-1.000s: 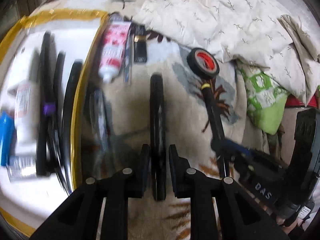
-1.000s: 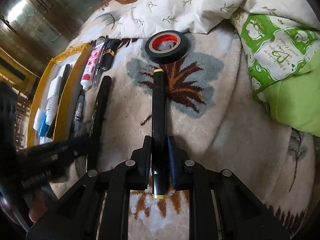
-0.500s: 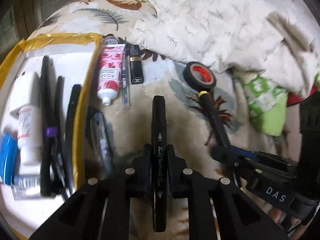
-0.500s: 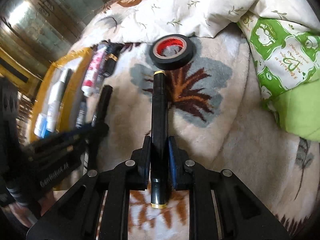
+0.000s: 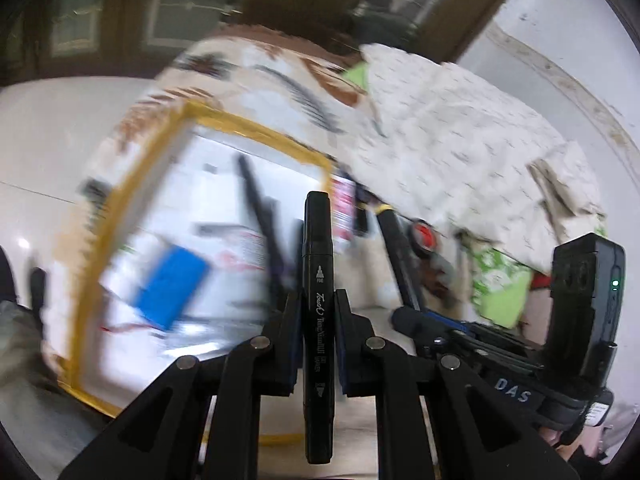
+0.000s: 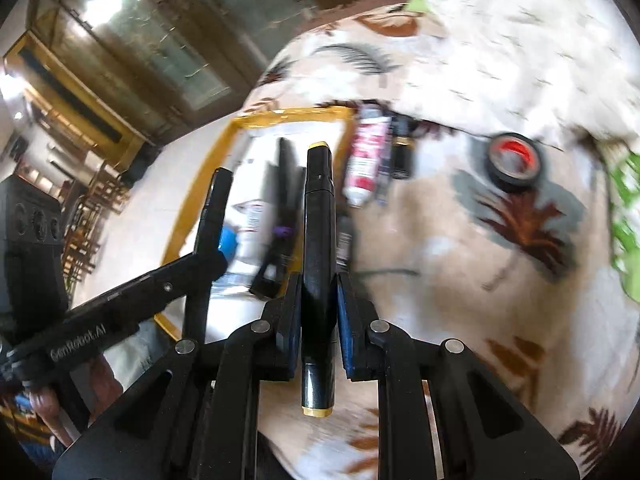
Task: Organize objects
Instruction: 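Carry both black markers over the tray with both tools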
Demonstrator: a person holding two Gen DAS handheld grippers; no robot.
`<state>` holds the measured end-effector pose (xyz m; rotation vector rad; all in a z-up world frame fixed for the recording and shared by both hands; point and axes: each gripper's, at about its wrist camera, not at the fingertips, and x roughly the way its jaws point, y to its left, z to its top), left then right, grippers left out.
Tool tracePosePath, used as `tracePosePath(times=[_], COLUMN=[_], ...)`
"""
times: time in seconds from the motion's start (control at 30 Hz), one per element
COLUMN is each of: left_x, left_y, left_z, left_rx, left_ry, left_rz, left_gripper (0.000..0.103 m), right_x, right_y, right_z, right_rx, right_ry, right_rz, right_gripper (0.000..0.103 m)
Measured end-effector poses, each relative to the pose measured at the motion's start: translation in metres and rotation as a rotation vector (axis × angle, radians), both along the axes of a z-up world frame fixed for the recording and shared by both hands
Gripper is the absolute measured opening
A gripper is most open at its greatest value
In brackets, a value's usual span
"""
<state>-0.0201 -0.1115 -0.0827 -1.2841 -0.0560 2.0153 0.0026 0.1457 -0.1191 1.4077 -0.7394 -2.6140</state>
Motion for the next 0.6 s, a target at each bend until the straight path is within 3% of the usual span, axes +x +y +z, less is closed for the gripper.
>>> tracePosePath(times=[0.17, 0.4, 0.6], left_x=[-0.039, -0.099, -0.13], left_y=[-0.016, -0.007, 0.002], left_z=[0.0, -0.02, -0.046], left_rx=[-0.046, -0.073, -0.148], left_ry=[0.016, -0.028, -0.055], left_rz=[0.041, 0.062, 0.056], left_gripper=[0.013, 0.013, 0.013], right_x=[-0.034, -0.086, -0.115], right_y=[-0.018, -0.021, -0.022], right_z=[-0.008, -0.024, -0.036], right_rx=[0.001, -0.001, 0.026], right_ry=[-0.015, -0.035, -0.063], right_rz=[0.04, 0.026, 0.018], right_gripper=[0.016, 0.016, 0.016])
